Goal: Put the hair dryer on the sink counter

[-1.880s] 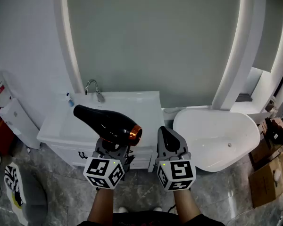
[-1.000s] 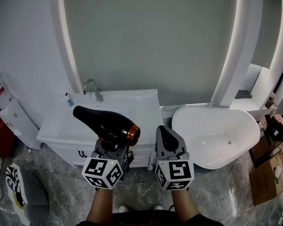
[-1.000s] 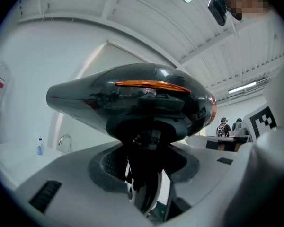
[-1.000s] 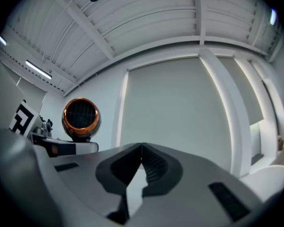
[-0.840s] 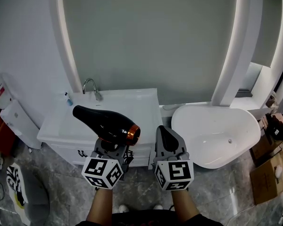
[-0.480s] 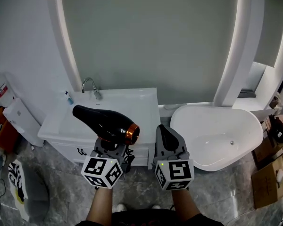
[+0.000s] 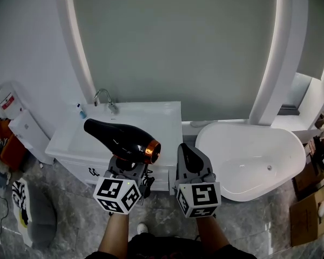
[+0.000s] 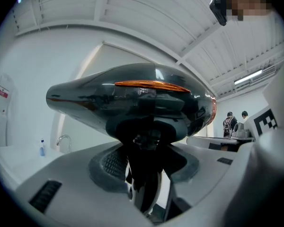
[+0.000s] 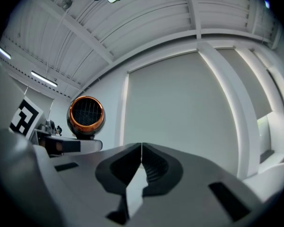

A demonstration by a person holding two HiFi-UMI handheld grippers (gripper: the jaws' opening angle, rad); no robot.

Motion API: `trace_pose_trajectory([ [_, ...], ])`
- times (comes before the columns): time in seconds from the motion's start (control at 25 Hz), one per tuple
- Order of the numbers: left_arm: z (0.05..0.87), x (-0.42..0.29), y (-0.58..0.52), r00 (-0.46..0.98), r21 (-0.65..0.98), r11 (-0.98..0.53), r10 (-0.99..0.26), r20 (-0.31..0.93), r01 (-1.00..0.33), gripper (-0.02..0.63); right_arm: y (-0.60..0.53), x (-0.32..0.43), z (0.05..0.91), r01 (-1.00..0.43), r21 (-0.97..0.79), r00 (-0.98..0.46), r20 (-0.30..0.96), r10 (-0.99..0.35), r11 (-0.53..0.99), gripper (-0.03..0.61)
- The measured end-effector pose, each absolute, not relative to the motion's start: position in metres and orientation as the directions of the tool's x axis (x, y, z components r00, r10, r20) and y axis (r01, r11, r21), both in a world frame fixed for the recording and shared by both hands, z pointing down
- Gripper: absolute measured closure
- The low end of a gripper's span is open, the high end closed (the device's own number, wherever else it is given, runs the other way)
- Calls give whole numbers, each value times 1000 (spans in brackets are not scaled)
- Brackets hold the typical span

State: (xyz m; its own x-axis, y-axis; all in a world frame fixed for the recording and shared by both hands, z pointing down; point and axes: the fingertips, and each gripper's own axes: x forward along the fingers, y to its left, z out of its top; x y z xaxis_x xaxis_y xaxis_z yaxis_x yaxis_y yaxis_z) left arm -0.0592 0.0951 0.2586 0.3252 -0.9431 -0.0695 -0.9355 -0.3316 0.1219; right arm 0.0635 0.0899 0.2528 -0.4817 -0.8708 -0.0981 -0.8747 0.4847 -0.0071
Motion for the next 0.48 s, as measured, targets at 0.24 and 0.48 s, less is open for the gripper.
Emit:
trace_pose_trajectory([
  [0.24,260,-55,77,337,110,-342,-939,-64,-933,423,70,69,264,-877,-18,-477,-77,-876,480,557],
  [0.48,268,-59,46,348,123,-352,-936,-57,-928,422,43,67,270,-886,-9,-463,-65,-884,464,557],
])
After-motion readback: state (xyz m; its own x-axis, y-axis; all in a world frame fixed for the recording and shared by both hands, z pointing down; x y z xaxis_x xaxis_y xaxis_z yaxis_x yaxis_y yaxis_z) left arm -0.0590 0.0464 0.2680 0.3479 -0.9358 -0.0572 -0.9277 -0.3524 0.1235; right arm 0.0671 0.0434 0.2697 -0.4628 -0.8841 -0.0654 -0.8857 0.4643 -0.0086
